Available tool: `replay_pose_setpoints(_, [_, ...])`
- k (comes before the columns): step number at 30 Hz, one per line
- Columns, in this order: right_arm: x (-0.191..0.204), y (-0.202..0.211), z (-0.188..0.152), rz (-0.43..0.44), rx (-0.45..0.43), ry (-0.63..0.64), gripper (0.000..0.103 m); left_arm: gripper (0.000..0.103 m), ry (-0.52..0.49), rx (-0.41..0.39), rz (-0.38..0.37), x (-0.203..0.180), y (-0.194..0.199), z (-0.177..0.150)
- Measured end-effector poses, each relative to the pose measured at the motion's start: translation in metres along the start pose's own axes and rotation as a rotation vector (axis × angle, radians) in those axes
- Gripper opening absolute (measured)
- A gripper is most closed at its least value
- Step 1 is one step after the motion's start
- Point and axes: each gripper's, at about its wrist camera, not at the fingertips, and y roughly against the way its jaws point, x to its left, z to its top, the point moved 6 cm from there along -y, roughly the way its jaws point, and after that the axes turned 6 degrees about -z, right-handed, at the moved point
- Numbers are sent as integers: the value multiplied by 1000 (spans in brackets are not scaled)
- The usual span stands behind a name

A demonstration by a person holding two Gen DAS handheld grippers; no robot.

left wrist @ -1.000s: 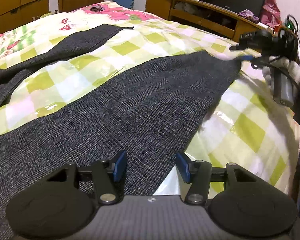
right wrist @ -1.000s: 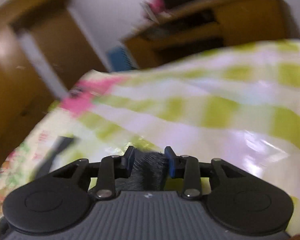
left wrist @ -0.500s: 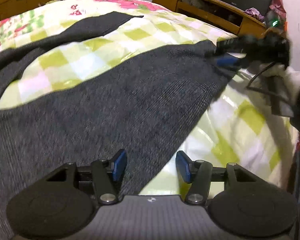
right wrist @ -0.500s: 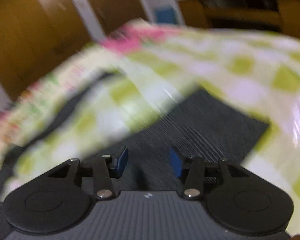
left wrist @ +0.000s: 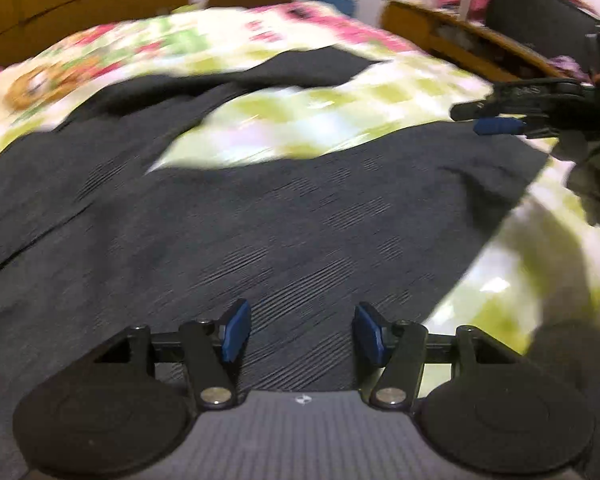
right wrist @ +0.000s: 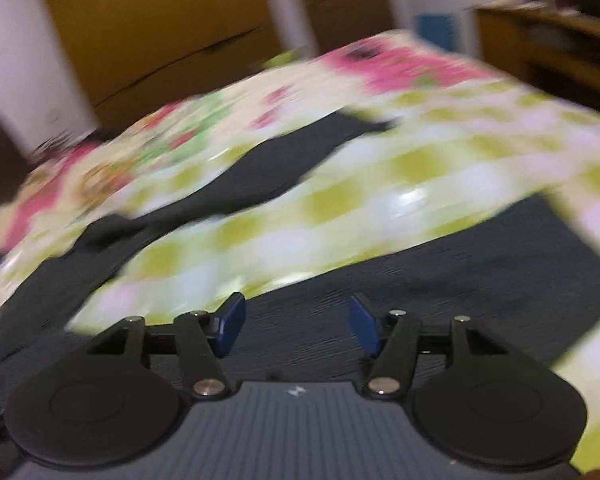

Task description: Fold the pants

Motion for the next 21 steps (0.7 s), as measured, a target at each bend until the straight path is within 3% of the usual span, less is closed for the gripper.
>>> replay_pose_setpoints(3, [27,-28,-23,14,143,32,61,72,30,2,25,26,15,-17])
replay_pose_setpoints(5, [38,-31,-20,-23,141,79,63,72,44,-14,24,39,31,-19])
replay_pose_setpoints(7, [57,-27,-6,19,117,122,62,72,43,-57,34,54,49,-14])
replay_pose_setpoints(11, [130,-31,22,147,71,373,64,73,39,-116,120,105,74,4])
replay_pose_setpoints(17, [264,-94,52,360,81,773,65,73,25,-119,288,205,93,34])
replay_pose_setpoints(21, [317,-156,79,396,79,888,65,77,82,-85,276,263,90,51])
